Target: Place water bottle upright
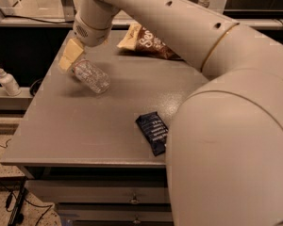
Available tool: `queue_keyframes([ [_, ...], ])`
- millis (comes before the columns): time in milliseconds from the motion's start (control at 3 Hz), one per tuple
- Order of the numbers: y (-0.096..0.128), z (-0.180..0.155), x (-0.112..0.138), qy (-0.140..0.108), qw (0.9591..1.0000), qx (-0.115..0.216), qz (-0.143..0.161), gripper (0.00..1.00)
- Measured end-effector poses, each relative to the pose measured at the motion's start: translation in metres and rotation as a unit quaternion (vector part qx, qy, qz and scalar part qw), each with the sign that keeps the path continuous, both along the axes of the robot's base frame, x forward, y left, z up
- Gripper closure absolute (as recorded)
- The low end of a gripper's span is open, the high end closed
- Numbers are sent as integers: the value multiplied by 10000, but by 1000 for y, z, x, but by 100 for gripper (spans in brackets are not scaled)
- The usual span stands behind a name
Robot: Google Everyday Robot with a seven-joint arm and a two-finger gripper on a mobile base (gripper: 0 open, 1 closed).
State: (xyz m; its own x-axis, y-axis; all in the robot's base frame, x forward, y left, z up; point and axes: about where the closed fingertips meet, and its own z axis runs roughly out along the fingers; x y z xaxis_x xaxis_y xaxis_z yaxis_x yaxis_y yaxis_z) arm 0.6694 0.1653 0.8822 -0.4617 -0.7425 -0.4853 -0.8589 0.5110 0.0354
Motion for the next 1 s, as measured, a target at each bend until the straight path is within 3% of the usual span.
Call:
queue_keyframes([
  [1000, 7, -40, 12, 9, 9974, -699, -192, 0],
])
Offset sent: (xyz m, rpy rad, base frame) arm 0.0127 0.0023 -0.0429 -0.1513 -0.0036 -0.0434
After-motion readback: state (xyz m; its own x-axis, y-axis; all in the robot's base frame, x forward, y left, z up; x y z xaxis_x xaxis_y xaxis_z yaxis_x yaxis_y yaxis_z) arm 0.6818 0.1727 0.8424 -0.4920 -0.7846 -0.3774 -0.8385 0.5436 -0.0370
